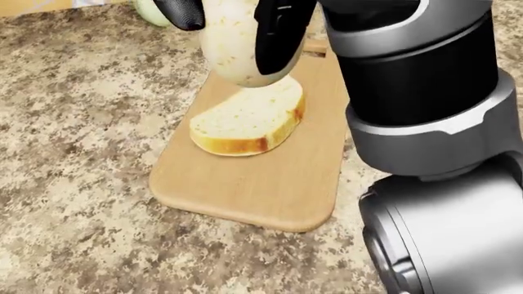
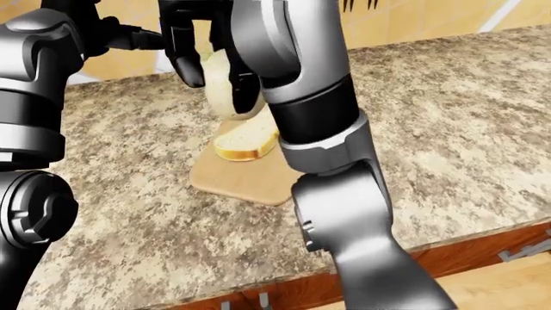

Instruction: Pick up the wedge of cheese and place it on the slice of bread to prepare a simple cheese on bread dish.

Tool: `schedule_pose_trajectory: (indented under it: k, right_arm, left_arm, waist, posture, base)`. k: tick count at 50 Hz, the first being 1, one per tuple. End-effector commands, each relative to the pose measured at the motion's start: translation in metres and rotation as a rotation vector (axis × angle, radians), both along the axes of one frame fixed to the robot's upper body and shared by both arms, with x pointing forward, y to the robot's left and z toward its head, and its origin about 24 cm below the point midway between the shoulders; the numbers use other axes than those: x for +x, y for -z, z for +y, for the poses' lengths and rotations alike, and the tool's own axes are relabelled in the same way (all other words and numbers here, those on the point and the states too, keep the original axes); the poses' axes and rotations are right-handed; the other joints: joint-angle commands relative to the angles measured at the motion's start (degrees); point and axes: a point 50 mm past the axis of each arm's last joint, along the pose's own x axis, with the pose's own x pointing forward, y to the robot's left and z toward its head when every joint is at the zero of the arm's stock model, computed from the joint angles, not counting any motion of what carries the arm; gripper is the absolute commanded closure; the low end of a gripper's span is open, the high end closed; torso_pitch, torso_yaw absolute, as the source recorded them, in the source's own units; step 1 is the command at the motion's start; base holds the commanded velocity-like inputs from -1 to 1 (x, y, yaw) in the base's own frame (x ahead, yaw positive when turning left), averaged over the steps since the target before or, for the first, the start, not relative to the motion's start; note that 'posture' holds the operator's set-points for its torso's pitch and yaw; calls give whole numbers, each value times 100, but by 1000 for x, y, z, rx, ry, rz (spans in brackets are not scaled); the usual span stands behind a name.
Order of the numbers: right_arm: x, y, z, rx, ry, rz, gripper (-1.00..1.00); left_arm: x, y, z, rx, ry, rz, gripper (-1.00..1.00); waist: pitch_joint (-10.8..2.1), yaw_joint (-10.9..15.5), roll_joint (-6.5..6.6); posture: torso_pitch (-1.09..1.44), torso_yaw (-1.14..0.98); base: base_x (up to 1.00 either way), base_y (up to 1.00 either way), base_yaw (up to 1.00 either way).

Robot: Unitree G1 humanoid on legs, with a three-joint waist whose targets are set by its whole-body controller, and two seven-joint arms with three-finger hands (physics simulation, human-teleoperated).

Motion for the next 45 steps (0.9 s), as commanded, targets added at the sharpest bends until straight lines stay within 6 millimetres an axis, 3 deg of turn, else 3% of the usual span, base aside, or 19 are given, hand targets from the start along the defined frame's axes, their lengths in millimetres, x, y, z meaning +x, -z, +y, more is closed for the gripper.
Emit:
schedule_pose_trajectory:
  k: [1, 17, 26, 45]
  right_arm:
    - [-6, -15, 0, 25, -6, -84, 100]
    - [27, -16, -6, 66, 43, -91, 100]
    - [49, -5, -6, 76, 65, -74, 100]
    - [67, 18, -1, 63, 76, -58, 100]
  left_arm:
    - [-7, -28, -1, 12, 2, -112, -100]
    - [-7, -28, -2, 11, 4, -113, -100]
    - [-6, -26, -1, 10, 3, -111, -100]
    - [-6, -23, 1, 9, 0, -107, -100]
  waist:
    - [-201, 1, 18]
    - [-220, 15, 9]
    - [-236, 30, 5]
    - [-255, 65, 0]
  posture:
    - [0, 0]
    - [0, 0]
    - [0, 0]
    - [0, 0]
  base:
    - [0, 0, 0]
    - [0, 0, 0]
    - [0, 0, 0]
    - [0, 0, 0]
